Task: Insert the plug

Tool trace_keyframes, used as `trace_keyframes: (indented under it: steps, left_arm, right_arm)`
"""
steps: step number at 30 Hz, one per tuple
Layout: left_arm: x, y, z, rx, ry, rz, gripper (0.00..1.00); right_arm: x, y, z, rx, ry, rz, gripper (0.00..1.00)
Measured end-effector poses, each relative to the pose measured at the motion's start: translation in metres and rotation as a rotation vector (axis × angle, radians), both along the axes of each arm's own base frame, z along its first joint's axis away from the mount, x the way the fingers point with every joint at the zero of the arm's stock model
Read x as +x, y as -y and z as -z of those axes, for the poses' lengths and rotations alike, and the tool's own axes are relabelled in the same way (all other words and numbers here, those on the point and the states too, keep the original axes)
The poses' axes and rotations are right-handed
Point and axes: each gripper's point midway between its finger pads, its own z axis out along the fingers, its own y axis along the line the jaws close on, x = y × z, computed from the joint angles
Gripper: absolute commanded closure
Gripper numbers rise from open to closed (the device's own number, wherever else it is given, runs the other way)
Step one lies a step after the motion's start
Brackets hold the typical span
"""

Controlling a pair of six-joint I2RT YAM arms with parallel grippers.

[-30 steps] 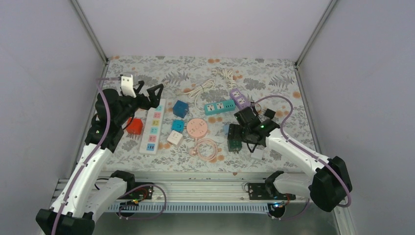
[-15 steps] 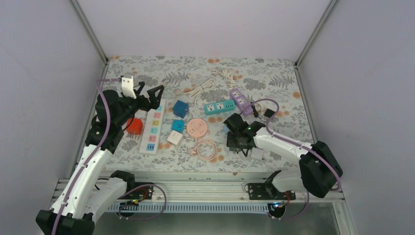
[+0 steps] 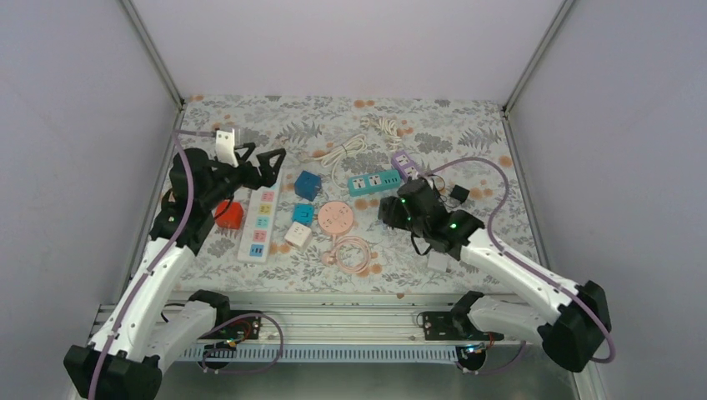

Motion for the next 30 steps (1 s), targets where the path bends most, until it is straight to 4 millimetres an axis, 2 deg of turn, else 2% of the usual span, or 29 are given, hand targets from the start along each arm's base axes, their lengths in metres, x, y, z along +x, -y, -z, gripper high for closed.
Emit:
trace_keyframes:
  steps: [5,9,13,16,19,23,30]
  left_arm:
    - [0.002,0.014,0.010,-0.020,-0.048,0.056,0.00]
    - [-0.001,0.035,0.003,-0.062,-0.040,0.116,0.00]
    - [-0.005,0.065,-0.009,-0.125,-0.005,0.179,0.00]
    - [-0.009,0.091,-0.012,-0.148,0.023,0.217,0.00]
    - [-0.010,0.115,-0.011,-0.149,0.043,0.240,0.00]
    - [-0.005,0.140,0.002,-0.121,0.047,0.265,0.00]
    - [0.012,0.156,0.024,-0.090,0.034,0.272,0.00]
  right_arm:
    - [0.020,-0.019,-0.066,0.207,0.166,0.023,0.44]
    - [0.035,-0.031,-0.106,0.346,0.229,0.045,0.46]
    - [0.048,-0.035,-0.145,0.486,0.299,0.091,0.46]
    - [0.051,-0.038,-0.165,0.567,0.330,0.112,0.46]
    - [0.054,-0.043,-0.178,0.637,0.340,0.115,0.46]
    - [0.061,-0.055,-0.178,0.686,0.312,0.100,0.46]
    - [0.075,-0.075,-0.173,0.709,0.266,0.065,0.47]
